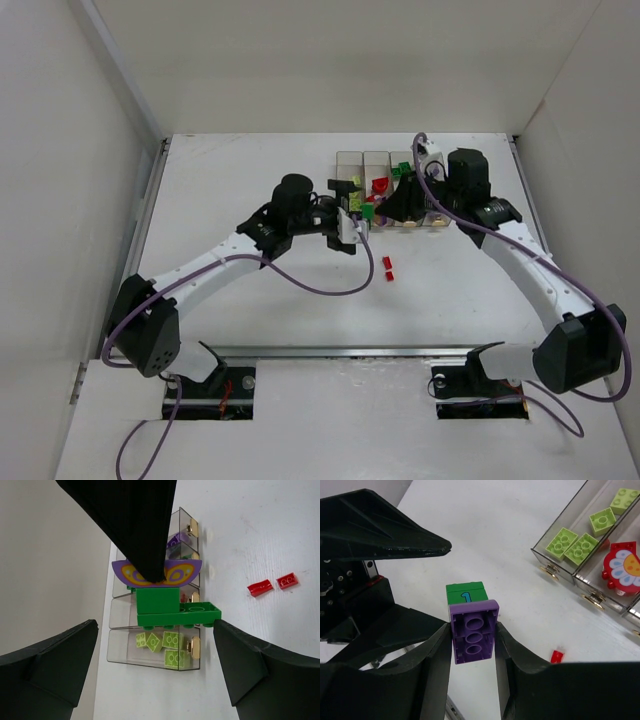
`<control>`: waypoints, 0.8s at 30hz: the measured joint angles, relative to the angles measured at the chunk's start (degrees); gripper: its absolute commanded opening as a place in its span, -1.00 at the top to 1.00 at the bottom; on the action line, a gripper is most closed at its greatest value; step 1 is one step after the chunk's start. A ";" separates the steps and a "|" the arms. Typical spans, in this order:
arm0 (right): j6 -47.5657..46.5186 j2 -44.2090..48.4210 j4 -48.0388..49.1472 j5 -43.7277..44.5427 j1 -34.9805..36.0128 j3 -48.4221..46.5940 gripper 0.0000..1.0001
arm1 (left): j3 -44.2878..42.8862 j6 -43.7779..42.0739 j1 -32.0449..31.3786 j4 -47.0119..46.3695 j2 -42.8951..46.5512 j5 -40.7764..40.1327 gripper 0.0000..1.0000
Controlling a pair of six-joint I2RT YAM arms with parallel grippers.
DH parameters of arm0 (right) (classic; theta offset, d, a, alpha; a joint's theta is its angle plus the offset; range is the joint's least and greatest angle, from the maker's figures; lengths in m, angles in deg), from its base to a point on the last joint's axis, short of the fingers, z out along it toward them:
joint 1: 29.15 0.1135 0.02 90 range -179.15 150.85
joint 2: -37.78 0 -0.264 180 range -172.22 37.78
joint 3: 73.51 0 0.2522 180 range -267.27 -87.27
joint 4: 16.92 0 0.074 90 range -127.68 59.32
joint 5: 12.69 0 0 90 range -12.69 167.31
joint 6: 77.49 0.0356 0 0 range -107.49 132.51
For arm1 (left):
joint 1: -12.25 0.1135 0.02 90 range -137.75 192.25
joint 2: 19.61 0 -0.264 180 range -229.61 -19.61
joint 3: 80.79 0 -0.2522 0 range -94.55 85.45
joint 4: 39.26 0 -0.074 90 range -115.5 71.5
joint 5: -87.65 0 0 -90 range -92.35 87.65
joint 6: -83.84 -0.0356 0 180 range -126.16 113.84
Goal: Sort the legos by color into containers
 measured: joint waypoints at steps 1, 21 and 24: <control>0.22 0.00 0.00 0.31 0.52 0.00 1.00 | 0.02 -0.04 -0.02 0.37 0.04 0.26 -1.00; 3.72 0.20 1.09 2.84 4.76 0.00 1.00 | -1.25 7.34 -0.04 7.10 0.04 3.65 -0.93; 3.93 0.24 1.09 2.99 5.01 0.00 1.00 | -1.42 8.85 -0.04 6.43 0.04 3.13 -0.62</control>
